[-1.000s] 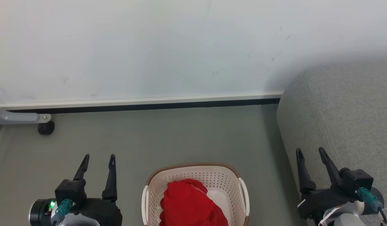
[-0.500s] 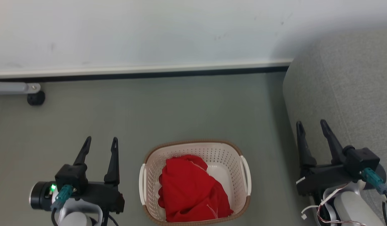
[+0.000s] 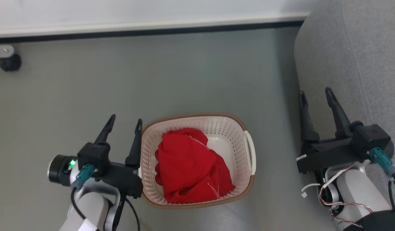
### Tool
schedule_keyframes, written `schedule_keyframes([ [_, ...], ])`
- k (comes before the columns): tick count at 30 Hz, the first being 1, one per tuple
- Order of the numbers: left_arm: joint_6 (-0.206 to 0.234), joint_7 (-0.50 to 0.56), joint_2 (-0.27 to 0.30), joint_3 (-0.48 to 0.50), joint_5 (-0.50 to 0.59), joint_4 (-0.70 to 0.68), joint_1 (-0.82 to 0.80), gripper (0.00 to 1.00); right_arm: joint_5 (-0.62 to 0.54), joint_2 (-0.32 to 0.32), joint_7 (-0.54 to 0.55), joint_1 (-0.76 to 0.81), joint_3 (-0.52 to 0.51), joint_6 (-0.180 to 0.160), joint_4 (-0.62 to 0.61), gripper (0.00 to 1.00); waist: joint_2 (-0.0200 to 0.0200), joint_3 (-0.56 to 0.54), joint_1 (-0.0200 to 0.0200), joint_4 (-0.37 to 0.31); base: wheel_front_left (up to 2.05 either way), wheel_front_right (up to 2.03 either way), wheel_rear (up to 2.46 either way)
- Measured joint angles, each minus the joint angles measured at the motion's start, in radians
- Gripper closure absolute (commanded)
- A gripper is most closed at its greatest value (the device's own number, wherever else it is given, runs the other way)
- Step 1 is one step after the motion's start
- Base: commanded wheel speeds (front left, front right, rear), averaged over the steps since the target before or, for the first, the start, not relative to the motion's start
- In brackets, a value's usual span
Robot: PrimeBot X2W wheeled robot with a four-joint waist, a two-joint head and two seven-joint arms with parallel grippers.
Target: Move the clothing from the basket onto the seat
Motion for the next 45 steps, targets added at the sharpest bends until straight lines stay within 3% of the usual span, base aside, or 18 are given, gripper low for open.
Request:
schedule_keyframes([
  [9, -0.053, 0.029, -0.03, -0.071, 0.022, 0.069, -0.077, 0.0, -0.025, 0.022, 0.008, -0.067, 0.017, -0.002, -0.034, 0.0, 0.0, 0.109, -0.0001, -0.029, 0.0, 0.0, 0.0],
  [21, -0.091, 0.088, -0.041, -0.135, 0.071, 0.209, -0.17, 0.0, -0.041, 0.062, 0.008, -0.139, 0.042, -0.01, -0.06, 0.0, 0.0, 0.245, -0.0001, -0.088, 0.0, 0.0, 0.0],
  [45, -0.149, 0.222, 0.044, -0.259, 0.214, 0.499, -0.352, 0.0, -0.043, 0.11, 0.006, -0.207, 0.079, -0.019, -0.043, 0.0, 0.0, 0.408, -0.0002, -0.2, 0.0, 0.0, 0.0],
])
